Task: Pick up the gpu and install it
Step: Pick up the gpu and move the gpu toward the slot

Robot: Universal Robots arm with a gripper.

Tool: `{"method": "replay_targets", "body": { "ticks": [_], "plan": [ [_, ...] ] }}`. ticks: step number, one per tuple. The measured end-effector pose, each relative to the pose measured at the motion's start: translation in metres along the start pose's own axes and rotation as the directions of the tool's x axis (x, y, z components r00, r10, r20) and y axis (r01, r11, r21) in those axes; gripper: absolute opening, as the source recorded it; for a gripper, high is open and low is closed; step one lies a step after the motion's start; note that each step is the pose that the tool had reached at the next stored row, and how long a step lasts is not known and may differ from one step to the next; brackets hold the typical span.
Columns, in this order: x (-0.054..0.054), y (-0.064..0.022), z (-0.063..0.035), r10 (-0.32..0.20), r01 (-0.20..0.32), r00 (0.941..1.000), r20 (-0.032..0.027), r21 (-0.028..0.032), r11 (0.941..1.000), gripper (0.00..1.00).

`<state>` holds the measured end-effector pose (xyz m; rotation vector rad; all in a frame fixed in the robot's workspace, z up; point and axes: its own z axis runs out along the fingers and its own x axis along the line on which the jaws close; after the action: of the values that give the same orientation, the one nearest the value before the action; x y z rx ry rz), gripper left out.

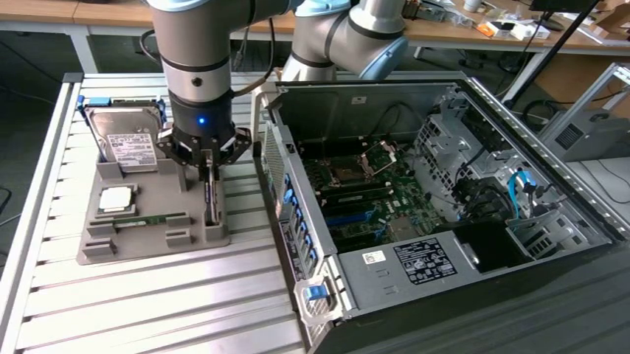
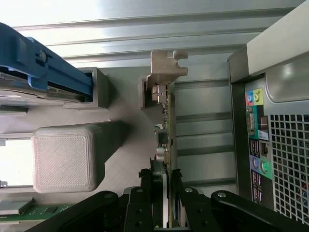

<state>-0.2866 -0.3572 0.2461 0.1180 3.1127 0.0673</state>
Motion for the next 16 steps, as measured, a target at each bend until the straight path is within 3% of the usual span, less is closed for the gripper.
{"method": "replay_targets", "body": {
  "ticks": [16],
  "plan": [
    [-0.0001,0.0003,-0.0060,0.000,0.000,1.0000,0.0002,-0.0001,1.0000,0.27]
  ]
}}
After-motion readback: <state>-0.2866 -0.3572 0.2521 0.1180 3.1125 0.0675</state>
